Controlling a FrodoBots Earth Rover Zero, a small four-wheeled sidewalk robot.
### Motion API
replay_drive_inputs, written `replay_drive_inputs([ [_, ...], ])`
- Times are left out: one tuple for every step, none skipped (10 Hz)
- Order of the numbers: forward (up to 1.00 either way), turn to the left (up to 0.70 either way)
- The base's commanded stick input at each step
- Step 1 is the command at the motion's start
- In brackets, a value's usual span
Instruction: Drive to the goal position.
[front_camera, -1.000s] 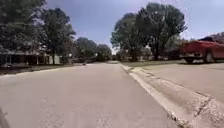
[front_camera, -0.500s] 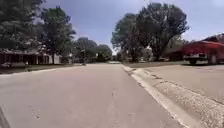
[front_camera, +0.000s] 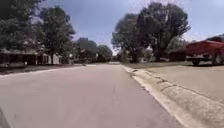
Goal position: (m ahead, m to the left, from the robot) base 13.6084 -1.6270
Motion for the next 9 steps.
replay_drive_inputs([
  [0.7, 0.0],
  [0.7, 0.0],
  [0.7, 0.0],
  [0.7, 0.0],
  [0.7, 0.0],
  [0.7, 0.0],
  [0.7, 0.0],
  [0.7, 0.0],
  [0.7, 0.0],
])
